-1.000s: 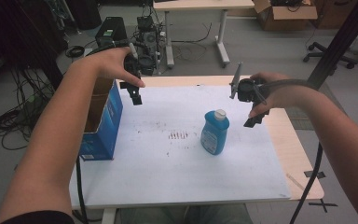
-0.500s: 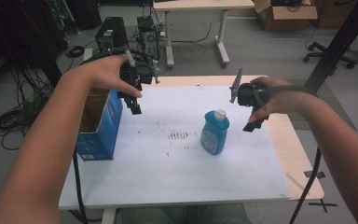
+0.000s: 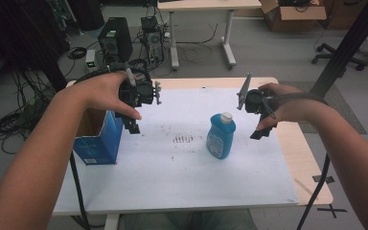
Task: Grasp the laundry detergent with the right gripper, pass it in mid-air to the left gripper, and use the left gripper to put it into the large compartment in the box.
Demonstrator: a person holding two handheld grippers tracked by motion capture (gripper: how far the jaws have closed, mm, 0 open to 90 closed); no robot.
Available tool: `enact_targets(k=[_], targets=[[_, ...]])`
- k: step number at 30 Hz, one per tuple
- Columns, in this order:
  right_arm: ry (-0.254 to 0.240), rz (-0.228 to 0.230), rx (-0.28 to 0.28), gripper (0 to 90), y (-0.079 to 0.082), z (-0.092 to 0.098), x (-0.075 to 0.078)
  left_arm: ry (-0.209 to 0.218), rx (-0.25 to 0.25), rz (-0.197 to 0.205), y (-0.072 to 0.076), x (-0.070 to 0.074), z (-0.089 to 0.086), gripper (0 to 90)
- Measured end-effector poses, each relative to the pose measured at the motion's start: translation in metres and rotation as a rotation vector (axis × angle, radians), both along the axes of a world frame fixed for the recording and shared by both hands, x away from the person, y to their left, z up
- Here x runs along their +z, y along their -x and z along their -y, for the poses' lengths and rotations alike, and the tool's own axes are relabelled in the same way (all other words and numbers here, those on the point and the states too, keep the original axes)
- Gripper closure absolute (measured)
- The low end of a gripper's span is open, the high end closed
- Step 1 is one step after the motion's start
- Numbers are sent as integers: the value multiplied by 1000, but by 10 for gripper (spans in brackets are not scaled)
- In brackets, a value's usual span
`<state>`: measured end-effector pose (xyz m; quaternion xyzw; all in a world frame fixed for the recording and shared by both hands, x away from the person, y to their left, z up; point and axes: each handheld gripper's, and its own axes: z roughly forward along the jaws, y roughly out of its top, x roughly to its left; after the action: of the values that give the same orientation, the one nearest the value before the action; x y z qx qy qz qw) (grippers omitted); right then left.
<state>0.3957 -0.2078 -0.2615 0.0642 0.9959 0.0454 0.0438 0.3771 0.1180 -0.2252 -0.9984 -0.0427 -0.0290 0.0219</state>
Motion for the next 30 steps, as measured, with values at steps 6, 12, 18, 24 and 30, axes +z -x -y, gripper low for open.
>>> enact_targets(k=[6, 12, 18, 24, 30], targets=[[1, -8, -10, 39, 2, 4, -8, -23, -65, 0, 25, -11, 13, 77], [-14, -16, -26, 40, 6, 8, -14, -27, -87, -9, 36, -21, 17, 76], [-19, -23, -39, 40, 11, 11, -18, -21, -87, -6, 41, -28, 15, 76], [-38, -22, -48, 41, 14, 12, -24, -21, -76, -2, 45, -33, 11, 75], [-68, -23, -63, 44, 20, 11, -28, -14, -59, -1, 47, -34, 4, 76]])
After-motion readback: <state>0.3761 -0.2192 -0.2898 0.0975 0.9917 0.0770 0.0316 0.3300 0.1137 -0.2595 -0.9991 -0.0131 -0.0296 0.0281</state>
